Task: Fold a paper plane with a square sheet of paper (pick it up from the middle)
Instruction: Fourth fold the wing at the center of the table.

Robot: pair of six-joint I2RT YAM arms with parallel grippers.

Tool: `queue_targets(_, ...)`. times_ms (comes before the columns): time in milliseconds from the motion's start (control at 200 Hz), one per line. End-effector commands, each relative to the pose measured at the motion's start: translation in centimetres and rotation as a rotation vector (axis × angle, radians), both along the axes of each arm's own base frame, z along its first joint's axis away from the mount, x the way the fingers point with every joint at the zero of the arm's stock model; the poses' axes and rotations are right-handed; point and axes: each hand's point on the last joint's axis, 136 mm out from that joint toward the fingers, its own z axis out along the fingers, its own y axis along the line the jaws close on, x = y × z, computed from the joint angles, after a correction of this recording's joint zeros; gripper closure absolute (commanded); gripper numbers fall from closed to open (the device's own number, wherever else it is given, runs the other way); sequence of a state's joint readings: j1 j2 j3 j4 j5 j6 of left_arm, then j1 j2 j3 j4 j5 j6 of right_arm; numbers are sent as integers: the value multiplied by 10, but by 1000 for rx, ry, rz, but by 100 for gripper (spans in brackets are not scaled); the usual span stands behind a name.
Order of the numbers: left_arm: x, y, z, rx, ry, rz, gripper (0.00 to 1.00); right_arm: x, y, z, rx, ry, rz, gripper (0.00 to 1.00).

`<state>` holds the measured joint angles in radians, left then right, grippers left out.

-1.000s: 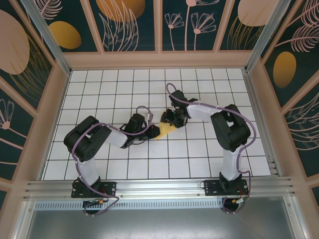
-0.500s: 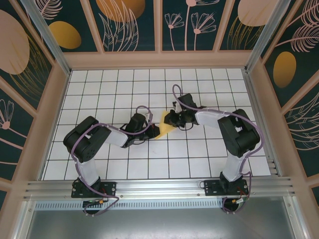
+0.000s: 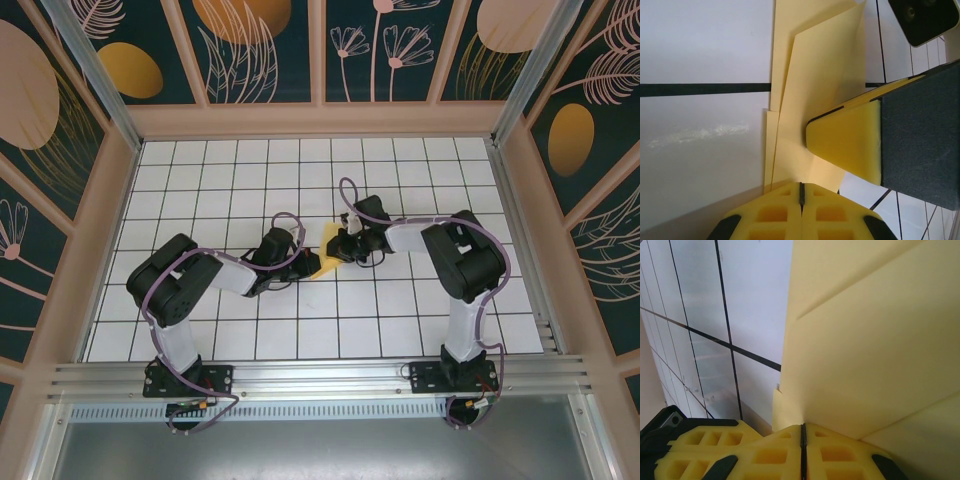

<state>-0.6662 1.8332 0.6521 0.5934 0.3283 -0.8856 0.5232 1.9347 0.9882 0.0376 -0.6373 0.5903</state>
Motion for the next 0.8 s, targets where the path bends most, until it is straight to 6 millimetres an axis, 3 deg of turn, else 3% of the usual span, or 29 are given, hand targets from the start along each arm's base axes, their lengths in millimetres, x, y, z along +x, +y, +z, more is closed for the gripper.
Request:
queue_targets(0, -14, 32, -38, 150, 105, 53, 97, -6, -5, -19, -37, 17, 24, 90)
queue_targets(155, -4, 7, 7, 31, 1, -32, 91, -10, -11, -28, -72, 34, 24, 90)
queue_targets(240, -1, -3, 19, 0, -23, -68, 89, -12, -12, -32, -81, 43, 24, 90)
queue_targets(515, -9, -10, 2, -3, 45, -124, 88, -13, -12, -38, -85, 63, 25, 90)
queue_targets(796, -30, 0, -17, 40, 132, -149, 88, -18, -15, -46, -104, 95, 27, 90)
